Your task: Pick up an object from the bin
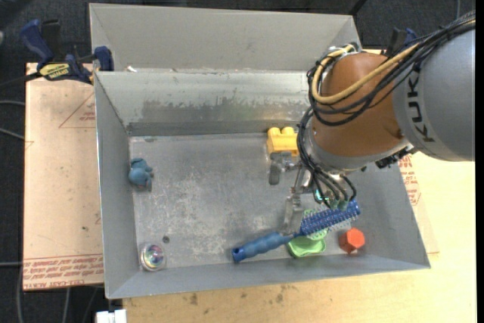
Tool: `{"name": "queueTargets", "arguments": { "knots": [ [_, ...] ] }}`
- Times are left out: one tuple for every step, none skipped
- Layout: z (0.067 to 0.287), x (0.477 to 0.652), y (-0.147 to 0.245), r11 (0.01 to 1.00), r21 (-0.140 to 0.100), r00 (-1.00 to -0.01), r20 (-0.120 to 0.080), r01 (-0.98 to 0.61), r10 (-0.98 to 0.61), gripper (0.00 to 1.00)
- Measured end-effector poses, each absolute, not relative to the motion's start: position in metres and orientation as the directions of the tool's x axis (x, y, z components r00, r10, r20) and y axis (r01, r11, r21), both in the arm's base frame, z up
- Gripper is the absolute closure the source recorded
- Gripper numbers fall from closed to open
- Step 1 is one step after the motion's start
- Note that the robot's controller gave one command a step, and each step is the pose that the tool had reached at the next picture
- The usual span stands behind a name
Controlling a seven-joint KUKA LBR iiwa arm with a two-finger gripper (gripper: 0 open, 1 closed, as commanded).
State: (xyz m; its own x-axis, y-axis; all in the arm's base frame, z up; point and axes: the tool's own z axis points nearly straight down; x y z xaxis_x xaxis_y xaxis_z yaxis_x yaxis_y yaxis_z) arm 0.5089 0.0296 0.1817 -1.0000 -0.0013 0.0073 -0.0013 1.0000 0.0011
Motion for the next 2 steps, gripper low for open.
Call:
{"name": "queueTargets", "arguments": {
  "knots": [
    [0.071, 0.499, -0.035, 0.925, 0.001, -0.925, 0.001, -0.380, -0.380, 0.00],
    [0.101, 0.507, -0.036, 0.937, -0.001, -0.937, -0.005, -0.350, -0.350, 0.00]
  ]
}}
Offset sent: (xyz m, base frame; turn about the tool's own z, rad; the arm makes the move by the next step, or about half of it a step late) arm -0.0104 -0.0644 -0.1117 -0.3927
